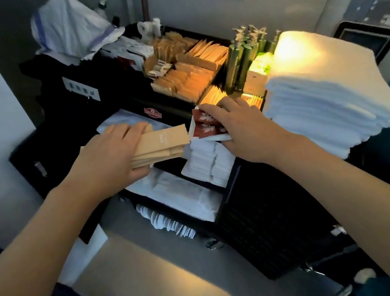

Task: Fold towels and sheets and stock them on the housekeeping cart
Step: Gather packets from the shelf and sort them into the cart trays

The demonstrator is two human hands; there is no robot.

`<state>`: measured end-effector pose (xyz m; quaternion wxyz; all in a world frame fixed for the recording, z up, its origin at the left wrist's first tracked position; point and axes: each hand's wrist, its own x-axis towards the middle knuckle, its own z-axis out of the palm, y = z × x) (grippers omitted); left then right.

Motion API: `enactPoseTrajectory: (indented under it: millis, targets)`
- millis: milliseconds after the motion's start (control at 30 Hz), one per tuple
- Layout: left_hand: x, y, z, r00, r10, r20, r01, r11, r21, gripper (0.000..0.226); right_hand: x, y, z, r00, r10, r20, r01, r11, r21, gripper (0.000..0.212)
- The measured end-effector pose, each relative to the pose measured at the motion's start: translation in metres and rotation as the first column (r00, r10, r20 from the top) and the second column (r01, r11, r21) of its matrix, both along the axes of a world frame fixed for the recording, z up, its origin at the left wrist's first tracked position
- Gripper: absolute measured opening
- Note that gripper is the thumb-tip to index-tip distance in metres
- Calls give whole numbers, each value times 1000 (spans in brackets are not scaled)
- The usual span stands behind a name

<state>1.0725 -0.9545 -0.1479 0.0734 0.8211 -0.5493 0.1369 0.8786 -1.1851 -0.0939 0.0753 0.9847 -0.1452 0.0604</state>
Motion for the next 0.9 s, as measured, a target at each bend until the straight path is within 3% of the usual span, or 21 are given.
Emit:
enactPoseTrajectory:
  millis: [367, 733, 900]
  targets:
    - [93, -36, 2, 994, 109, 22, -109, 994, 10, 87, 129, -76, -1, 993, 115, 21, -116, 991, 59, 83]
    - [196, -174, 9, 980, 199, -10, -196, 972, 129, 90, 249, -218, -2, 983, 162, 91, -176, 966, 187, 75]
    - [227, -226, 19, 965, 250, -80, -240, 964, 112, 94, 300, -252, -3, 964, 189, 187, -228, 950, 215, 75]
